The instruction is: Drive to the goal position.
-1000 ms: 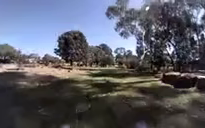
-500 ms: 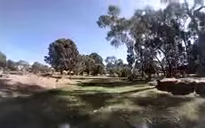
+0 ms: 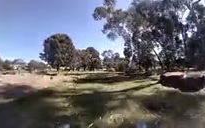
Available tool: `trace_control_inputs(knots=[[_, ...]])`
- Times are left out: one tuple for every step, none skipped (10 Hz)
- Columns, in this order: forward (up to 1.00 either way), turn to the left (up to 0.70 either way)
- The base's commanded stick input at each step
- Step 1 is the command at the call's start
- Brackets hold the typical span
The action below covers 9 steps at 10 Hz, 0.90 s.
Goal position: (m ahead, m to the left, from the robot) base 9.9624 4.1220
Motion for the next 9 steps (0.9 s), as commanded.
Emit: trace_control_inputs(knots=[[1.0,0.0],[1.0,0.0],[1.0,0.0],[1.0,0.0],[1.0,0.0],[1.0,0.0],[1.0,0.0],[1.0,0.0],[1.0,0.0]])
